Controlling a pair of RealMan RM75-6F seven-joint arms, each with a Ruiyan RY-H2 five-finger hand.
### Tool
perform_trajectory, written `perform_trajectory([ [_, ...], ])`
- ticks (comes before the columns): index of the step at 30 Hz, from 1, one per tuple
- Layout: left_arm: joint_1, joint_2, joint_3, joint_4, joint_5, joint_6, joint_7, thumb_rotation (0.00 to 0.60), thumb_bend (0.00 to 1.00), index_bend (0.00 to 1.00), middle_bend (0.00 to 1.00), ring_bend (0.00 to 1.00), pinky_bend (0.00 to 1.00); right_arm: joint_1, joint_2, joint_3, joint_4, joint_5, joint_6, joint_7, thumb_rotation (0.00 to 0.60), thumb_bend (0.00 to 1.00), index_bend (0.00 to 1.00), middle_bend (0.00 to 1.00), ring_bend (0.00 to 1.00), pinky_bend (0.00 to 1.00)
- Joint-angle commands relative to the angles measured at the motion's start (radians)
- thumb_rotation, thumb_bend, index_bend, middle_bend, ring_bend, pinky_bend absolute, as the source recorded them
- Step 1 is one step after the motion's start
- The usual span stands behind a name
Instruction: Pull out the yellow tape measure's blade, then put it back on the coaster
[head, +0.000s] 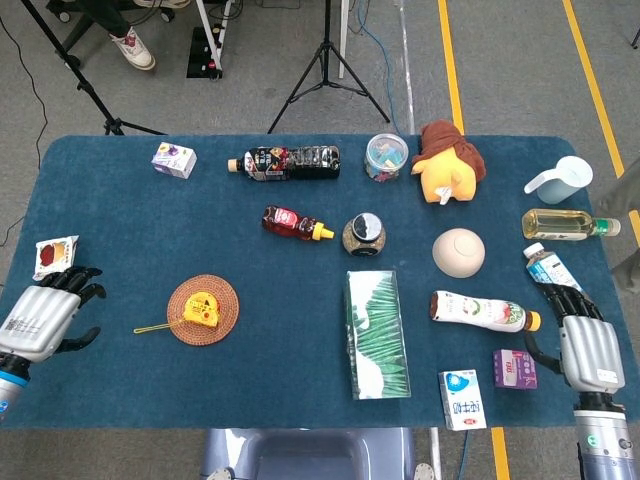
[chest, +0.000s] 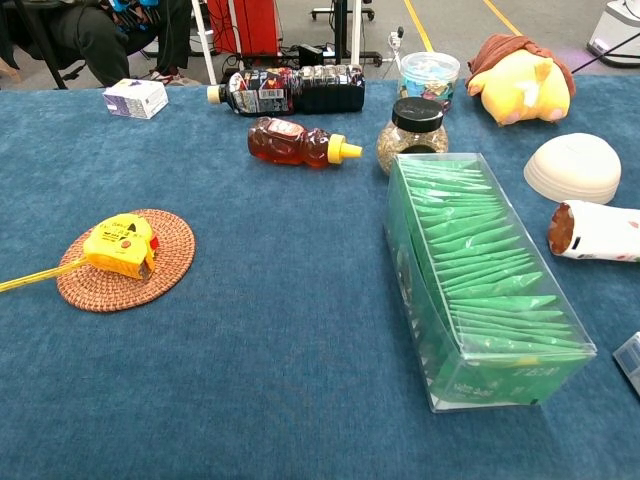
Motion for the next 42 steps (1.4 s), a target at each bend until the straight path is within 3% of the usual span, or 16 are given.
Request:
perform_trajectory([
  [1,-0.106,-0.035,-0.015,0.021,-0.066,-0.152,0.103,0.593,0.22,0.27,0.14,0.09,0.21,-0.005,0.005,-0.001,-0.001,0.003,0.004,0.004,0.600,0.33,0.17,0.20,0.16,0.22],
  [8,-0.196,-0.116,-0.029,0.036,-0.152,-0.242,0.212,0.592,0.18,0.14,0.03,0.00,0.18,-0.012,0.008,-0.002,-0.001,0.006,0.009,0.010,0.600,0.33,0.16,0.20,0.16,0.22],
  [25,-0.349,-0.321,-0.019,0.137,-0.297,-0.331,0.343,0.590,0.18,0.14,0.02,0.00,0.18,-0.031,0.023,0.000,-0.009,0.014,0.026,0.032,0.600,0.33,0.16,0.20,0.16,0.22],
  [42,-0.429,-0.420,0.018,0.233,-0.388,-0.351,0.378,0.591,0.18,0.14,0.02,0.00,0.18,-0.043,0.038,0.001,-0.022,0.022,0.030,0.039,0.600,0.34,0.16,0.20,0.16,0.22],
])
